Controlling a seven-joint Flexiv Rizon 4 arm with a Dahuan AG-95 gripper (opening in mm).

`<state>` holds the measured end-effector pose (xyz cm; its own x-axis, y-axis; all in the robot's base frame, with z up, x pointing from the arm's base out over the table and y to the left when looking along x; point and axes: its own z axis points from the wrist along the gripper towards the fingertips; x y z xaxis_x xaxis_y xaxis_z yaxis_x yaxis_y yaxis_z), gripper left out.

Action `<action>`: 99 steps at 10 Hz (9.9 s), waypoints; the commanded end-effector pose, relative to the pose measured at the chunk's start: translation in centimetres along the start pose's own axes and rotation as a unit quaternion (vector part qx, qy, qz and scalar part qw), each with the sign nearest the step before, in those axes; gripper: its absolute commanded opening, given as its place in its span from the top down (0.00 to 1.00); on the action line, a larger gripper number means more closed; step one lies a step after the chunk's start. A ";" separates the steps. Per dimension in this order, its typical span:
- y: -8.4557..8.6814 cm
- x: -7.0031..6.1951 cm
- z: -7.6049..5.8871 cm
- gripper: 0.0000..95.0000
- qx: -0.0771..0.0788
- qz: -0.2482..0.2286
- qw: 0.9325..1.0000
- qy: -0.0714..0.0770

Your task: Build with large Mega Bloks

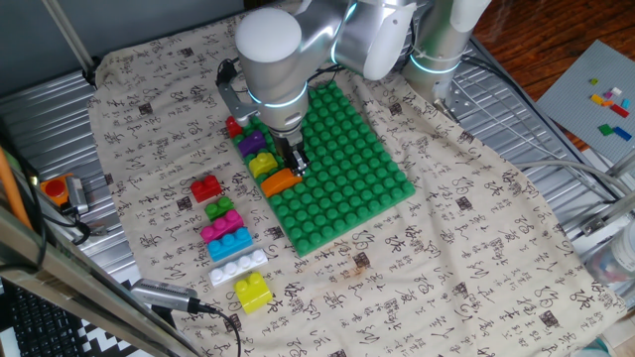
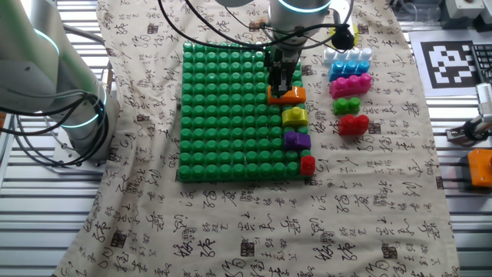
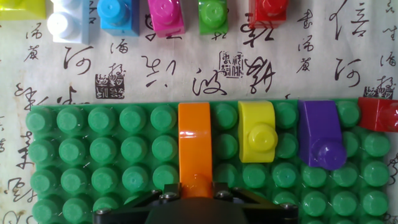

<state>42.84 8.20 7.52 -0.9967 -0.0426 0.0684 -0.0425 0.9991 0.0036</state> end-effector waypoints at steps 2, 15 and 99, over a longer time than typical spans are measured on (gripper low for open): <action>0.1 0.1 -0.5 0.60 0.000 -0.007 1.000 0.002; 0.1 0.0 -0.6 0.60 -0.001 -0.008 1.000 0.002; 0.5 -4.8 0.7 1.00 -0.007 -0.041 0.999 -0.003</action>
<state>47.59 8.96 6.46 -0.9903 -0.1260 0.0585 -0.1249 0.9919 0.0220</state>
